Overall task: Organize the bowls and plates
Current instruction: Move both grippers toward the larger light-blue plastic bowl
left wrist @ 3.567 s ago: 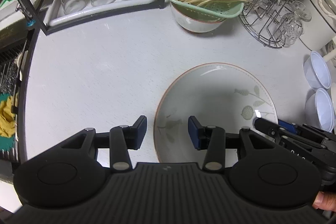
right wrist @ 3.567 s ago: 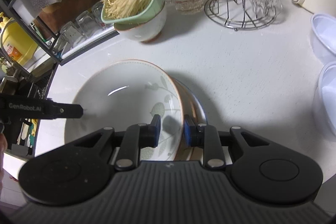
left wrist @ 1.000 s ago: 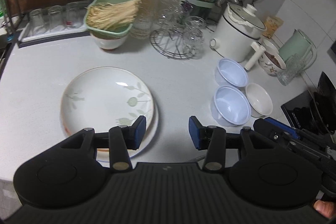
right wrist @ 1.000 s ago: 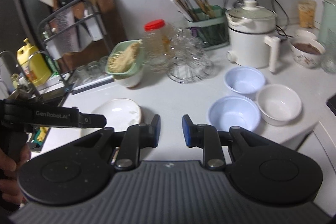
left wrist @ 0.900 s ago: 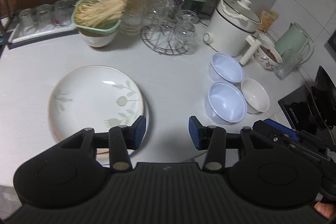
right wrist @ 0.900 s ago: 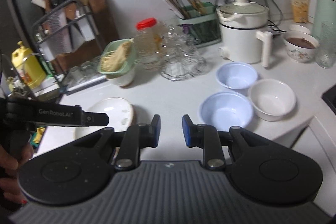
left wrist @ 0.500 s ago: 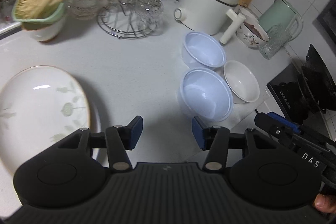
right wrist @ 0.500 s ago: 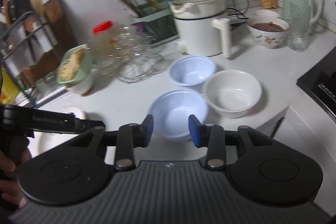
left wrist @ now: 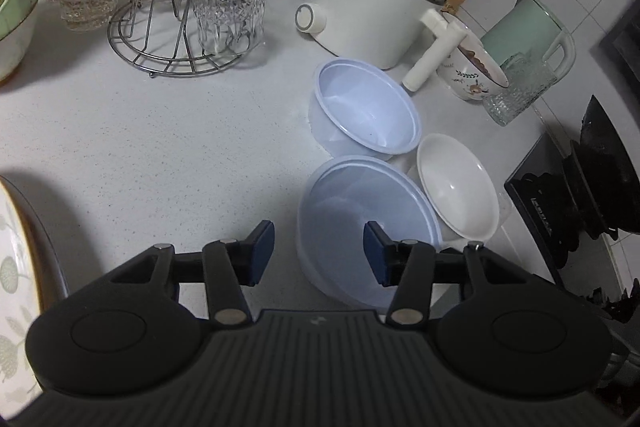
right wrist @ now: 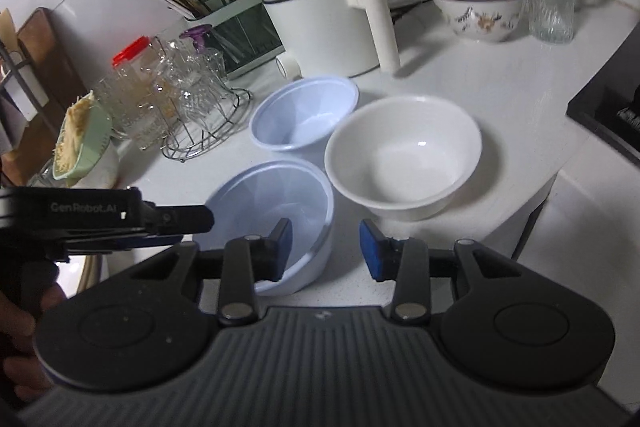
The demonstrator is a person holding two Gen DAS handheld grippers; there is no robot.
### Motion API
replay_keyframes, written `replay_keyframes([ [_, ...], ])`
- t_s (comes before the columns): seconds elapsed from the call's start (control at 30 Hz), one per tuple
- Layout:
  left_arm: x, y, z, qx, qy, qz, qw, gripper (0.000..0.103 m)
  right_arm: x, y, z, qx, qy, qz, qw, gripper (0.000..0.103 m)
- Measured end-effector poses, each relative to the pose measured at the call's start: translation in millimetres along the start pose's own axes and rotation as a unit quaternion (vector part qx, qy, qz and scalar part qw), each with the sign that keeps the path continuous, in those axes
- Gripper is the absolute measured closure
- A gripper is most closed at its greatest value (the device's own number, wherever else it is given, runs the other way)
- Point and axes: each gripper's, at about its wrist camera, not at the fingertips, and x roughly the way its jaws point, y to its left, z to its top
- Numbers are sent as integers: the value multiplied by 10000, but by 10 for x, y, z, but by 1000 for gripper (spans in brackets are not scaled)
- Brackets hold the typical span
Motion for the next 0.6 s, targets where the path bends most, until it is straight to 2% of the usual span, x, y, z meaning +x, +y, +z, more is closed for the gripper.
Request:
replay_keyframes([
  [0.1,30,10,-43,55,-42,-41,10000,57,53,-4,-41,49,-10,55,10000,67],
  [0.17,41,5,-69,95,-20,-55,9999,62,76,-12,-71,76,-27,74,9999,74],
  [0.27,39,-26,-102,140,-5,-84,9999,67,86,-2,-88,104,-32,188,9998,80],
  [0.6,-223,11,-120,101,-112,164,9998,67,25,122,-34,11,-35,606,9982,80],
])
